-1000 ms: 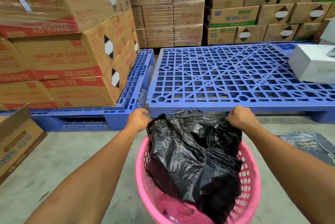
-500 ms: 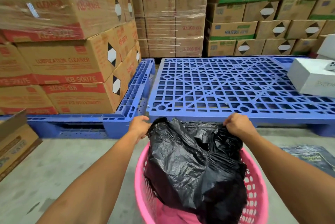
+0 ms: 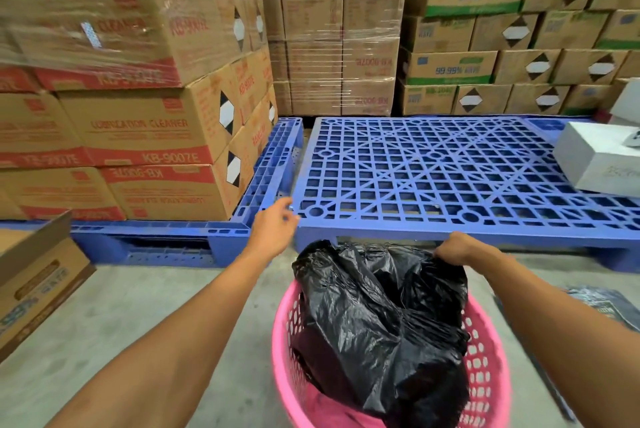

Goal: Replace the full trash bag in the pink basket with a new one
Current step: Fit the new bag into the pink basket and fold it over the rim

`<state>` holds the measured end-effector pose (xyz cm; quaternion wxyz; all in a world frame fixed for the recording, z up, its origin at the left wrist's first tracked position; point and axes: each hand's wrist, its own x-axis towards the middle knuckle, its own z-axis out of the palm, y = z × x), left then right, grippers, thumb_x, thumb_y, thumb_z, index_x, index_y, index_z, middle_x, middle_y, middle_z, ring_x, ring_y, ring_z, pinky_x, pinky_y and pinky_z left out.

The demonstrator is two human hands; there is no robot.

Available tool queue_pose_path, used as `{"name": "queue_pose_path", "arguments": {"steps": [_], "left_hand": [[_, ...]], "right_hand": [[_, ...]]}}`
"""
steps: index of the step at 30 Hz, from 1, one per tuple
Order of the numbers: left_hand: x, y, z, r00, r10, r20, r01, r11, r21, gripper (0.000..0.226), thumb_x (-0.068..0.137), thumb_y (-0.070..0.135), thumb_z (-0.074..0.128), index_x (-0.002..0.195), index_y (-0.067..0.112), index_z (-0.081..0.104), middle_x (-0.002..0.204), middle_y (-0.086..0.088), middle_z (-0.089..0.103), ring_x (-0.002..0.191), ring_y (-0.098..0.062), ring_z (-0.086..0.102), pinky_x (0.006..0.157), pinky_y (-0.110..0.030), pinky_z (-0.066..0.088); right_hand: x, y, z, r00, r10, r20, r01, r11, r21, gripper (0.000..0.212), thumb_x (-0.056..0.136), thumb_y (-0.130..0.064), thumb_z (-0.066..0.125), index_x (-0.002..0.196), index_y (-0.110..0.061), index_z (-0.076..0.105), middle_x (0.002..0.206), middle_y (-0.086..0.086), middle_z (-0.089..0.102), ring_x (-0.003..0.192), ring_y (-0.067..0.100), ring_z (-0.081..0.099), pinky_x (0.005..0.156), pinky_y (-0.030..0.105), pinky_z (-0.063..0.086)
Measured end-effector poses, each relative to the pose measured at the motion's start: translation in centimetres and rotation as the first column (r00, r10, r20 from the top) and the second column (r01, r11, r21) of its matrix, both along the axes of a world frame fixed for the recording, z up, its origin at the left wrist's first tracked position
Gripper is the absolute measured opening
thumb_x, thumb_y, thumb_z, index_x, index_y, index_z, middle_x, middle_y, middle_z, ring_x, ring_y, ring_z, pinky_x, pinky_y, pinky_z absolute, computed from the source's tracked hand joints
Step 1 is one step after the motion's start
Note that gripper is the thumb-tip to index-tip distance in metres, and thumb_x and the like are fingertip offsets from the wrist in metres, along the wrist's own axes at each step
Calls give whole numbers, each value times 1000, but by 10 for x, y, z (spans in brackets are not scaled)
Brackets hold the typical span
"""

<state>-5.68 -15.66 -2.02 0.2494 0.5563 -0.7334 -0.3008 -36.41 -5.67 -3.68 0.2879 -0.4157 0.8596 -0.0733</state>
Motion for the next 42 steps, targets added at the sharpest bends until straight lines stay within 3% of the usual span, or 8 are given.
{"name": "queue_pose_path", "arguments": {"steps": [3,6,12,17,23,27,32,42], "left_hand": [[-47,32,12,937,-339,85,346,934,-86,41,97,26,46,138,20,45,132,-7,58,112,-23,58,96,-36,47],[-71,48,-8,780,-492,387,516,855,49,41,95,33,49,134,22,50,136,-6,57,122,-28,54,99,-46,48],[-45,55,-25,732,-347,587,458,888,-45,40,91,13,50,129,23,54,127,-9,58,116,-31,55,96,-45,45],[1,66,-19,829,-265,493,339,938,-67,37,85,14,54,122,21,58,111,-9,64,105,-30,59,81,-39,49],[19,75,-9,778,-207,593,291,956,-48,34,88,37,56,120,25,61,114,-6,68,111,-29,59,92,-40,44],[13,78,-5,721,-208,661,290,957,-15,40,89,38,55,126,25,57,127,-6,62,120,-29,54,99,-41,40],[18,86,-6,688,-271,673,325,945,48,25,86,39,59,106,26,67,121,-2,53,112,-26,55,92,-40,42],[75,89,-7,804,-396,443,402,912,86,30,86,19,63,64,30,47,106,3,54,103,-19,54,81,-22,35]], "right_hand": [[11,2,-5,999,30,-24,-29,999,44,32,97,-27,42,111,-1,54,99,20,54,87,30,54,80,37,39],[12,12,-12,1000,8,-10,-8,998,60,51,99,-32,36,135,4,39,146,23,37,131,35,40,107,39,34],[-14,35,-28,975,-143,169,153,987,-46,33,94,-32,48,91,0,56,108,18,56,90,30,53,74,39,46],[-20,50,-26,924,-239,298,286,950,-128,42,92,-28,53,114,7,58,111,22,60,90,30,54,73,35,47],[32,72,18,971,66,-230,-184,819,-543,28,87,-14,55,114,-10,62,118,8,63,111,26,57,95,35,46],[83,74,7,605,695,-388,-781,614,-118,56,74,3,44,125,-19,54,128,4,59,122,21,51,108,37,37],[74,75,-11,433,739,-516,-673,646,361,46,83,-12,48,128,-16,48,123,11,62,121,28,51,111,48,21],[2,146,10,709,457,-537,-494,865,84,19,79,-16,48,93,-20,60,103,3,68,107,25,59,87,37,35]]}}
